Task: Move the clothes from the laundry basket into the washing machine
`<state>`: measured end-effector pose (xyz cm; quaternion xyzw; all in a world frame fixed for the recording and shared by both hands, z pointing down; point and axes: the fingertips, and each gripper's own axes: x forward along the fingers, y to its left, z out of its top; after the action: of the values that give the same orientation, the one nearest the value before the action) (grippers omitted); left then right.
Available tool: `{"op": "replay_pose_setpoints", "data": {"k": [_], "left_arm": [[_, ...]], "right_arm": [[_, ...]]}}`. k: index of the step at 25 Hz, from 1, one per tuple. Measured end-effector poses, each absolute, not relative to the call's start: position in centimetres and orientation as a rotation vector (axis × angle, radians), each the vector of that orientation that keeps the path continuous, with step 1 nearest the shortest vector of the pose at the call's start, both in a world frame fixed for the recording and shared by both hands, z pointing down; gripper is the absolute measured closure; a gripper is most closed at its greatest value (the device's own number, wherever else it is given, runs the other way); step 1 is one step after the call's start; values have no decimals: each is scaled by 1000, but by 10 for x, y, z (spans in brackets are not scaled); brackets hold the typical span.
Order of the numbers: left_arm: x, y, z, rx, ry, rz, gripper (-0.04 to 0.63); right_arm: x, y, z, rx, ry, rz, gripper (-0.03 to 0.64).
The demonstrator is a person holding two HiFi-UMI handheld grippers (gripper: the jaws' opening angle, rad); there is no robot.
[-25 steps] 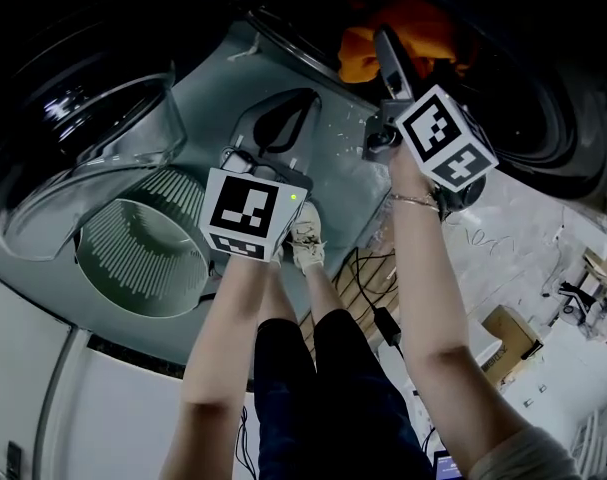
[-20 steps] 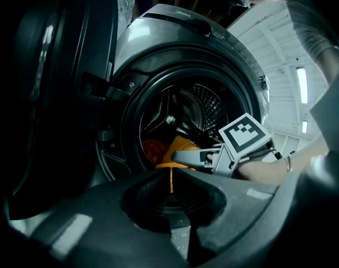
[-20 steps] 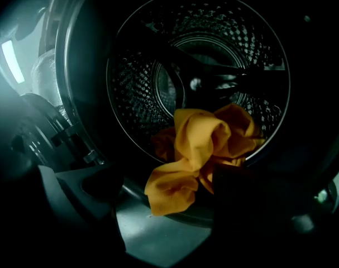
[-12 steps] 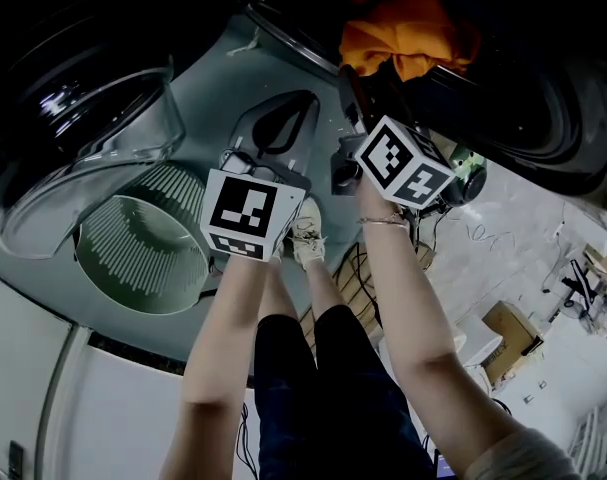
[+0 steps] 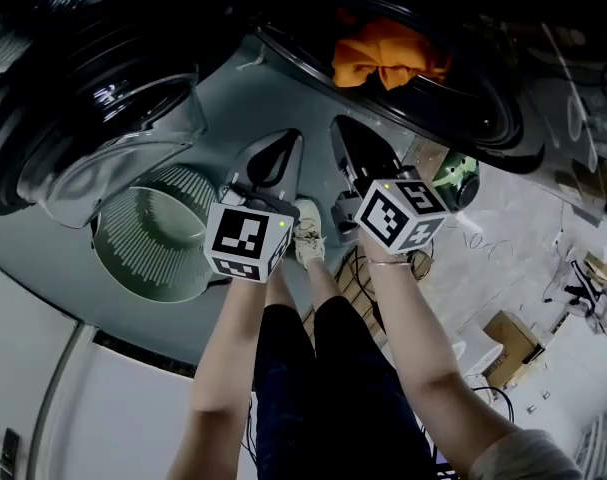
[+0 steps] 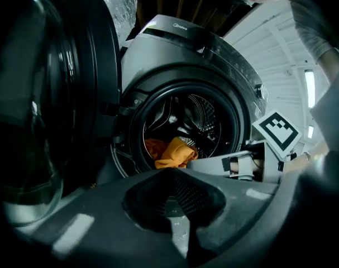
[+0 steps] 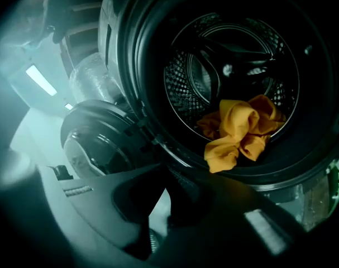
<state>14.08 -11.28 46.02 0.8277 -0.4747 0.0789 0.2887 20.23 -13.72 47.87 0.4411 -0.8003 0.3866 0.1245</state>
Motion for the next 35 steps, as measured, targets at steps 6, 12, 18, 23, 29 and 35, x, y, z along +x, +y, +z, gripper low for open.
{"op": "replay_pose_setpoints", "data": {"k": [6, 12, 18, 23, 29, 35], "left_arm": [[127, -93, 406, 2196, -1271, 213, 595], [119, -79, 340, 2236, -1265, 266, 595], [120, -81, 256, 2272, -1285, 247, 594], [123, -87, 188, 2308, -1298, 243, 594], [124, -76, 129, 2341, -1282, 297, 595], [135, -63, 77, 2404, -1235, 223, 595]], "right_arm": [[182, -114, 409, 1096, -2425, 1186, 588], [179, -111, 326, 1084, -2533, 1097, 589], [175, -98, 228, 1026, -2625, 974, 589], [176, -90, 161, 987, -2707, 898, 589], [190, -91, 103, 1104, -2701, 825, 589], [193, -85, 55, 1146, -2723, 746, 589]]}}
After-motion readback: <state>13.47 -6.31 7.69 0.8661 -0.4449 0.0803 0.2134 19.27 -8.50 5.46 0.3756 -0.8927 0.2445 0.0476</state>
